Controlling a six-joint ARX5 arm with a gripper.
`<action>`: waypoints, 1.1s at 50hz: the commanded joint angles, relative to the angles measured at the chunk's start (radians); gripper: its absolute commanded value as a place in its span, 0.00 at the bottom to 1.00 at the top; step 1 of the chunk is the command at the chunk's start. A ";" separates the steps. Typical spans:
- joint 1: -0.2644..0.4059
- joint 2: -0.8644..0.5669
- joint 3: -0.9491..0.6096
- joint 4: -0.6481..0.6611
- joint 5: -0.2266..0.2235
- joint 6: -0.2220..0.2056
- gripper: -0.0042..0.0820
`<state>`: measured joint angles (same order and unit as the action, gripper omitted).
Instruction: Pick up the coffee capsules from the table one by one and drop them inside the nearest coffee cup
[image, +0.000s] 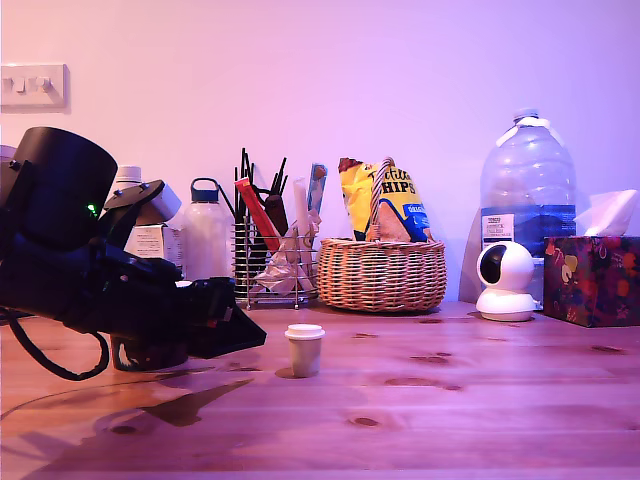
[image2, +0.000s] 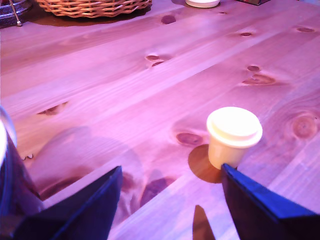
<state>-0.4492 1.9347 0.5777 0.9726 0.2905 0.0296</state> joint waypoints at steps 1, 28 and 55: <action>0.008 -0.022 -0.001 -0.010 -0.007 -0.003 0.67; -0.002 -0.076 -0.004 -0.020 0.006 -0.002 0.67; -0.064 -0.076 -0.004 -0.088 0.008 0.032 0.67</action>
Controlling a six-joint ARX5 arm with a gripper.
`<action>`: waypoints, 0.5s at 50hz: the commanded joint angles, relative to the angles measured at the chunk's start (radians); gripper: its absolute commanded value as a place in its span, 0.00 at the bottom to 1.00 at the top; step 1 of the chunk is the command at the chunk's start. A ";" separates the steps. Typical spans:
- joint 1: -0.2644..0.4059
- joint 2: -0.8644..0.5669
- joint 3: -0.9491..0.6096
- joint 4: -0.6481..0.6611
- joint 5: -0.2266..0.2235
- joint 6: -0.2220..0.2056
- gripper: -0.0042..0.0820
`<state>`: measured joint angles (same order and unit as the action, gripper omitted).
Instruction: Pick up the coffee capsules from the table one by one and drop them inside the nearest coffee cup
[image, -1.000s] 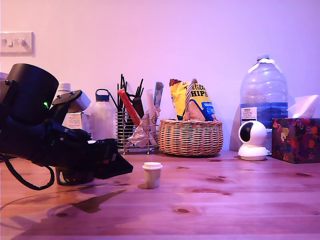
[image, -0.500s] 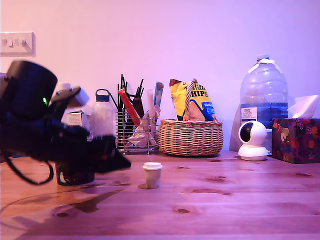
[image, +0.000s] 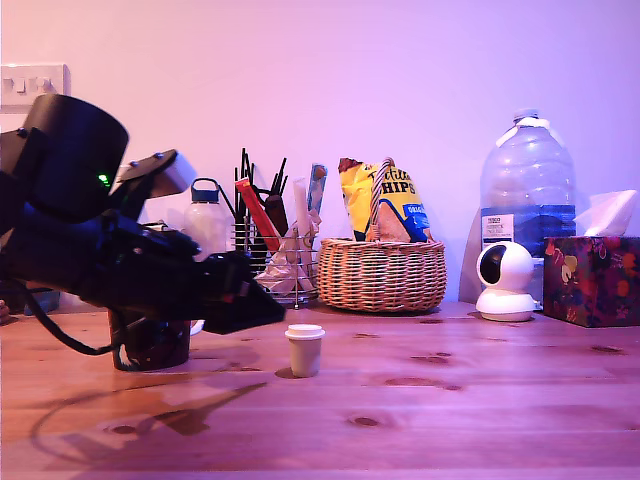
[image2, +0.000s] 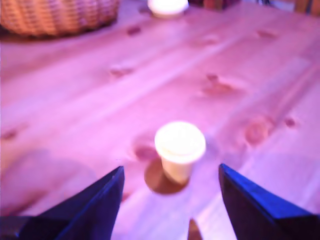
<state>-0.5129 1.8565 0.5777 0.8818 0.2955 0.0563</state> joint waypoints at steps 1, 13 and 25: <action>-0.001 0.002 -0.004 0.002 0.003 0.005 0.67; -0.001 0.007 -0.004 0.001 0.003 0.005 0.67; -0.001 0.054 -0.004 0.008 0.003 0.005 0.67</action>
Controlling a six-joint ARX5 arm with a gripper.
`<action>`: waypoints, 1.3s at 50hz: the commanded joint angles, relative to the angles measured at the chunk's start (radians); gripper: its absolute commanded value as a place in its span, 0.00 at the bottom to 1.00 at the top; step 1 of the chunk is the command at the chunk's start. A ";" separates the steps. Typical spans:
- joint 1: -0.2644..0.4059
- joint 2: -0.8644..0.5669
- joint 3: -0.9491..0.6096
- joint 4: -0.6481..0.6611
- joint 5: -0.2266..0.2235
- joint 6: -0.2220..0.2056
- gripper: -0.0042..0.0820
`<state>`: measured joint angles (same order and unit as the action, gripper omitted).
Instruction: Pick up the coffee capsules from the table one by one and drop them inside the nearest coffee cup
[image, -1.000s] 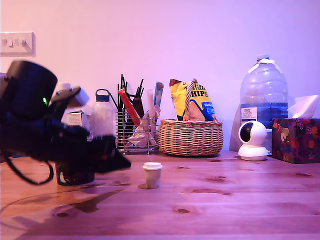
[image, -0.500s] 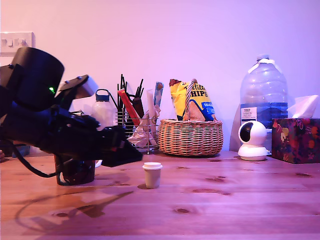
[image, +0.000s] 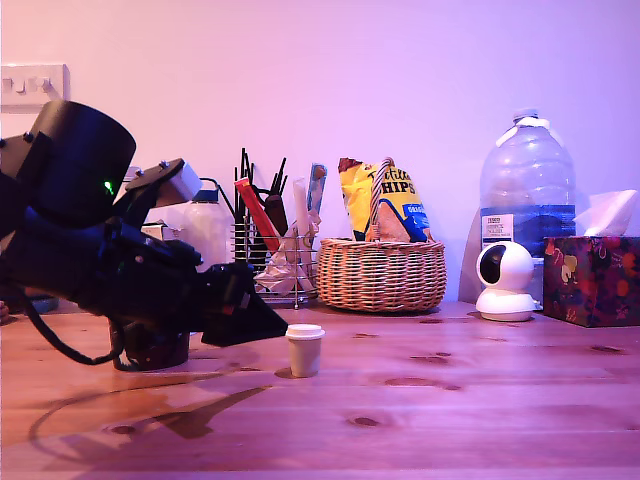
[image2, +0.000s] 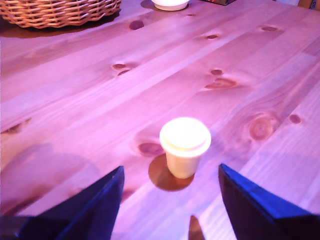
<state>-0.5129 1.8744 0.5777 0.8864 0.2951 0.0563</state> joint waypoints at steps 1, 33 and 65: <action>-0.001 0.038 -0.004 0.004 0.004 0.005 0.67; -0.019 0.053 0.016 -0.003 0.003 0.023 0.67; -0.091 0.217 0.204 -0.133 0.003 0.023 0.67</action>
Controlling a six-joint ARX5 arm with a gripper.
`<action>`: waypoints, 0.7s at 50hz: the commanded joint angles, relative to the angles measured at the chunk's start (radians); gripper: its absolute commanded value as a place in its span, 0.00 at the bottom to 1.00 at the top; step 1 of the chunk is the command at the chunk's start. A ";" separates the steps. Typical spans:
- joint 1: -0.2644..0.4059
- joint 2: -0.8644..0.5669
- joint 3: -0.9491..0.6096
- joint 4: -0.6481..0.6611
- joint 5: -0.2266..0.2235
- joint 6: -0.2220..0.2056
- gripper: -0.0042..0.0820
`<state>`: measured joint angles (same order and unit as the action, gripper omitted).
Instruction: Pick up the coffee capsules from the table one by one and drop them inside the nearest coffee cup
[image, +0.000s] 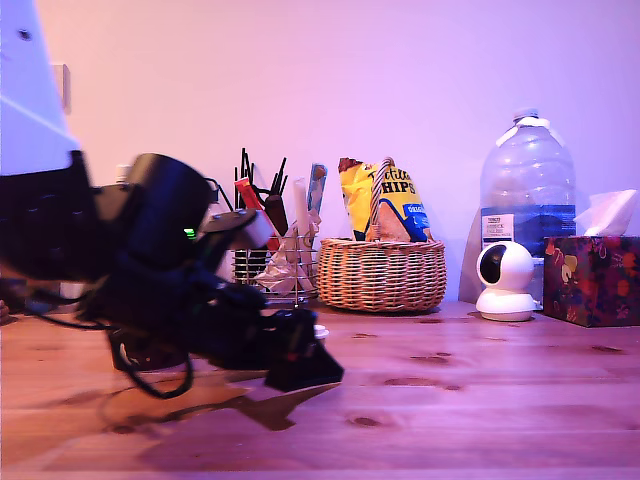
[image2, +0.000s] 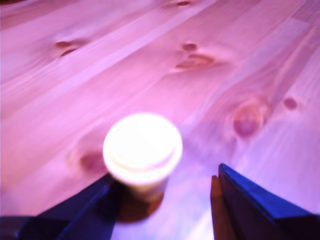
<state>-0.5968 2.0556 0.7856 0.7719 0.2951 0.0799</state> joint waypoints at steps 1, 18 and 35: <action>-0.008 0.035 -0.001 -0.019 0.003 0.000 0.67; -0.008 0.035 0.013 -0.051 -0.001 0.000 0.67; -0.005 0.035 0.013 -0.069 -0.016 0.010 0.23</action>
<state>-0.6010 2.0579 0.8139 0.7246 0.2790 0.0864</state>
